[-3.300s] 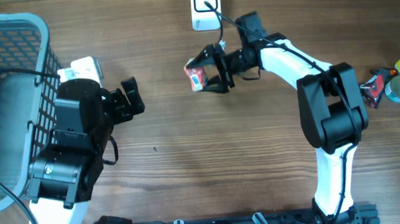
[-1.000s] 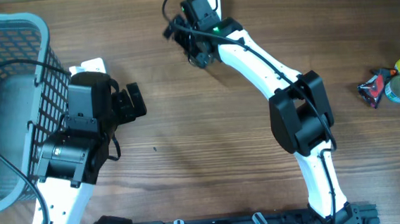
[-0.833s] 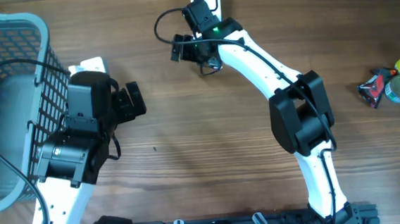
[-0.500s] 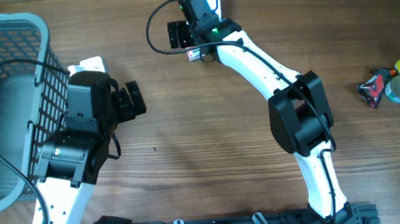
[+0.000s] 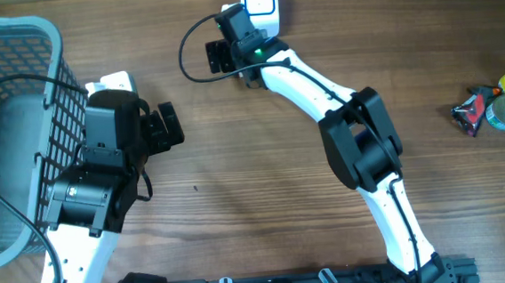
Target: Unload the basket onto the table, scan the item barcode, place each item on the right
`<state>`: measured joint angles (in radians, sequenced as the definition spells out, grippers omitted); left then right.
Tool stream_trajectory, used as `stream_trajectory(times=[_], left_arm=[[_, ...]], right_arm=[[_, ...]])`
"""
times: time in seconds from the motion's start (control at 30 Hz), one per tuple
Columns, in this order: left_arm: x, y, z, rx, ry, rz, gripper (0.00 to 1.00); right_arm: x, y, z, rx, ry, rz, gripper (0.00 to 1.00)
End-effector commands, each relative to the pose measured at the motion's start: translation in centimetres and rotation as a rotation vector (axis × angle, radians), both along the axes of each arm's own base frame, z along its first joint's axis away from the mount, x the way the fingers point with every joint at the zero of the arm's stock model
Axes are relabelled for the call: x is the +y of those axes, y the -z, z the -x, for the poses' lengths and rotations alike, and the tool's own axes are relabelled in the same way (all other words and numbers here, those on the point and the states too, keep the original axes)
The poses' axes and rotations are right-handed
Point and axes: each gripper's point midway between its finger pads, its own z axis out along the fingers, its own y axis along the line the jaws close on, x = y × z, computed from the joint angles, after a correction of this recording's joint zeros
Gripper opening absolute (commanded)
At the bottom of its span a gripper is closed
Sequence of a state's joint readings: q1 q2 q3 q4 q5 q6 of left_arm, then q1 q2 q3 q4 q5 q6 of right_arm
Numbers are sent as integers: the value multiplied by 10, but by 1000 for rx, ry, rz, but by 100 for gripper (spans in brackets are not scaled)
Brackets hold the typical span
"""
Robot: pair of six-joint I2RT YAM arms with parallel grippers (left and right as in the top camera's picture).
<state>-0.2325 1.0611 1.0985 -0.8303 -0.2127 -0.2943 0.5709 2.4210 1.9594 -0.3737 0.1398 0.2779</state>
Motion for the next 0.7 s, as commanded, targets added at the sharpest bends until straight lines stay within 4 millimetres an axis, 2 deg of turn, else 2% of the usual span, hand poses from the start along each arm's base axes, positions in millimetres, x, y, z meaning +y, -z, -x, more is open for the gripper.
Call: stream_trajectory(times=[0.0, 0.17, 0.33, 0.43, 0.53, 0.63, 0.67], left_arm=[[4, 3, -1, 7, -22, -3, 100], [4, 9, -3, 25, -22, -7, 100], [5, 11, -5, 32, -26, -14, 100], [5, 11, -5, 32, -27, -14, 100], [5, 11, -5, 32, -26, -14, 100], [4, 11, -5, 32, -26, -14, 100], [5, 11, -5, 32, -27, -14, 100]], right_arm=[[0, 10, -3, -7, 7, 17, 100], [-14, 33, -7, 35, 84, -2, 100], [-21, 42, -9, 50, 97, 7, 99], [-22, 42, -10, 49, 99, 8, 93], [-26, 41, -12, 37, 121, 17, 81], [-26, 40, -14, 30, 123, 13, 76], [-27, 40, -14, 28, 128, 16, 70]])
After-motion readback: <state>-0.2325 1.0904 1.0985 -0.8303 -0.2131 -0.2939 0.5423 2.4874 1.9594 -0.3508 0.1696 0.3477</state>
